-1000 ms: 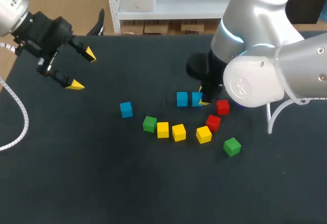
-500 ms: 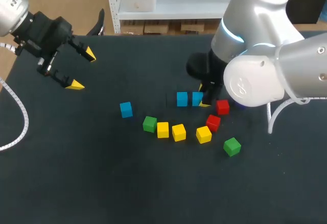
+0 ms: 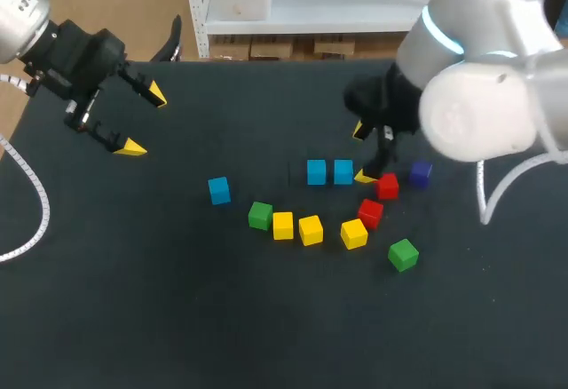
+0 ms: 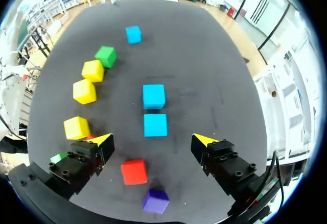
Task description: Place the blue cubes, place green cubes on the blue cubes, place the yellow cubes on the green cubes, then place the red cubes on the yellow cubes, and place purple cube on the red cubes.
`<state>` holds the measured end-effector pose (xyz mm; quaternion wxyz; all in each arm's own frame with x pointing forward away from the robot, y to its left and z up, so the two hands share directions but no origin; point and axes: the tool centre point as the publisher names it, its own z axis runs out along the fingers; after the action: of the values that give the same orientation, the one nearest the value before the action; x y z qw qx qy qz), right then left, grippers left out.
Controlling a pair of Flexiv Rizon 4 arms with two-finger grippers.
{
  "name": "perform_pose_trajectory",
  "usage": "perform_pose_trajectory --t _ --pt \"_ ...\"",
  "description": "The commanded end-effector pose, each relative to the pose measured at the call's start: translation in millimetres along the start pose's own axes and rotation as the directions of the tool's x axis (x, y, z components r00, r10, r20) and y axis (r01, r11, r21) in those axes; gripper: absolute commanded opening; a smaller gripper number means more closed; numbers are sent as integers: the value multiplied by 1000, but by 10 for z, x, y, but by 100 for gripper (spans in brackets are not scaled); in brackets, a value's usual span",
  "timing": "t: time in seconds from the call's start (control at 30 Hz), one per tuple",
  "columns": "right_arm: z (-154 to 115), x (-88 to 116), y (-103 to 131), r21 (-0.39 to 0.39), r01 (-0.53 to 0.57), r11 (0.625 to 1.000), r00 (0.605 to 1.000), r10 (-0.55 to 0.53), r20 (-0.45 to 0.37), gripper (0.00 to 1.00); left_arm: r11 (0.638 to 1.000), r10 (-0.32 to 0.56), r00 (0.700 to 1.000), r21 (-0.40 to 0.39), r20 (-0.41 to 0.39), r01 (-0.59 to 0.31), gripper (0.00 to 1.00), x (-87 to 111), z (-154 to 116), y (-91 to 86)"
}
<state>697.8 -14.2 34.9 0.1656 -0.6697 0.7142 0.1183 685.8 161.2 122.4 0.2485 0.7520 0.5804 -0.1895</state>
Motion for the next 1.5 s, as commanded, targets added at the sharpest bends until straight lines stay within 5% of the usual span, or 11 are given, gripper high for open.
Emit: perform_pose_trajectory --t 0.03,0.23,0.7,1.2,1.33,1.5 --pt "-417 164 192 4 26 1000 988 -26 153 100 1000 2 1000 -1 0 -2 100 4 2 0" --pt "-817 423 272 62 39 997 948 -56 312 100 1000 2 1000 -1 0 -2 100 4 2 0" --pt "-1146 994 426 115 -36 993 923 -11 385 100 1000 2 1000 -1 0 -2 100 4 2 0" --pt "-1092 1019 457 61 -4 998 923 -20 384 100 1000 2 1000 -1 0 -2 100 4 2 0" --pt "-1092 1019 457 61 -4 998 923 -20 384 100 1000 17 994 25 -106 -15 100 40 195 -27" --pt "-1092 1019 457 61 -4 998 923 -20 384 100 998 -65 983 -4 -174 65 100 47 430 -112"
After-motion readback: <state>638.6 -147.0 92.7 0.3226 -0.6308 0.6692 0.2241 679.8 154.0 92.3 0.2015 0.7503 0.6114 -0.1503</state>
